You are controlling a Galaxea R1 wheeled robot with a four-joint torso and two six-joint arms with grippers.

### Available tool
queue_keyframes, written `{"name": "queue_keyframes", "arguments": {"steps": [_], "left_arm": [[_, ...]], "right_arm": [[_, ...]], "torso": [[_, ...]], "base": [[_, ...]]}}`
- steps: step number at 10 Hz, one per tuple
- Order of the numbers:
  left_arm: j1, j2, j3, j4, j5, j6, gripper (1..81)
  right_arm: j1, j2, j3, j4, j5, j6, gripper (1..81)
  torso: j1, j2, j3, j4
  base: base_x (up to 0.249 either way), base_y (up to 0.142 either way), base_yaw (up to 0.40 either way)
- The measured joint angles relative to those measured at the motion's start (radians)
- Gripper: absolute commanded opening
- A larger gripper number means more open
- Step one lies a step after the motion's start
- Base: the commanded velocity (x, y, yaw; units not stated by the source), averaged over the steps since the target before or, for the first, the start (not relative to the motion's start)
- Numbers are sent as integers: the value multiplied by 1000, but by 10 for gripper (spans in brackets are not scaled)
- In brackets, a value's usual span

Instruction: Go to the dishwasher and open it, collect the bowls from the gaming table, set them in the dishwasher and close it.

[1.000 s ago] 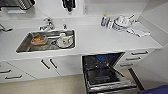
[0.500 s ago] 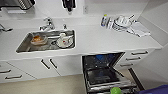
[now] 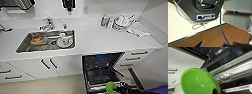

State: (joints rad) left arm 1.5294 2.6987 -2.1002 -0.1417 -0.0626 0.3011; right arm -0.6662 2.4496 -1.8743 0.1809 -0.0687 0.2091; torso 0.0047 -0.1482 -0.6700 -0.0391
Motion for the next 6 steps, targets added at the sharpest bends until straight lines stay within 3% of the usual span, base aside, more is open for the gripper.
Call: {"name": "queue_keyframes", "arguments": {"steps": [3,6], "left_arm": [[7,11,-33,0,1,-3,811],[7,67,-115,0,3,-2,811]], "right_arm": [[86,123,-108,0,-42,38,10],[203,95,-125,1,-61,86,10]], "torso": [[0,0,0,0],[0,0,0,0]], "base": [[0,0,0],[0,0,0]]}}
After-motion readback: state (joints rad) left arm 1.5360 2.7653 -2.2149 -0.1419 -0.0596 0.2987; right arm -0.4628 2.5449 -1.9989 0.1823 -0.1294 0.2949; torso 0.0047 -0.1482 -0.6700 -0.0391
